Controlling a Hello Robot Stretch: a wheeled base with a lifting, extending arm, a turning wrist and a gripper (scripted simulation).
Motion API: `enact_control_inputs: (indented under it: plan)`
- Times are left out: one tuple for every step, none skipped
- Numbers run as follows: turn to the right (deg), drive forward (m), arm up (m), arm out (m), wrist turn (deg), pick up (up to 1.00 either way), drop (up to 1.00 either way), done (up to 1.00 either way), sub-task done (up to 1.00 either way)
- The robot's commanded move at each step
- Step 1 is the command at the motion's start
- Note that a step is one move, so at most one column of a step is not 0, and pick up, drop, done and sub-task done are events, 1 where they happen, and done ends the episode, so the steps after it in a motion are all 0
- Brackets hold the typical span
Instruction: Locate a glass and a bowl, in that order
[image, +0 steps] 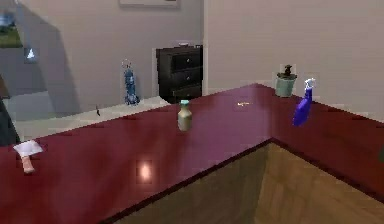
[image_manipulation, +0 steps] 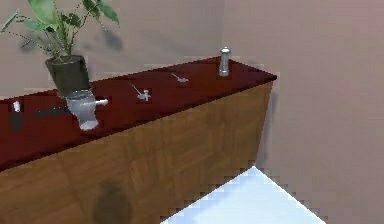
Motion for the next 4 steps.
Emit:
enact_control_inputs:
  plan:
    - [0.0, 0.0, 0.0, 0.0, 0.0, 0.0, 0.0, 0.0, 1.0]
    - [-45.0, 0.0, 0.0, 0.0, 0.0, 0.0, 0.0, 0.0, 0.0]
    - [-45.0, 0.0, 0.0, 0.0, 0.0, 0.0, 0.0, 0.0, 0.0]
    - [-33.0, 0.0, 0.0, 0.0, 0.0, 0.0, 0.0, 0.0, 0.0]
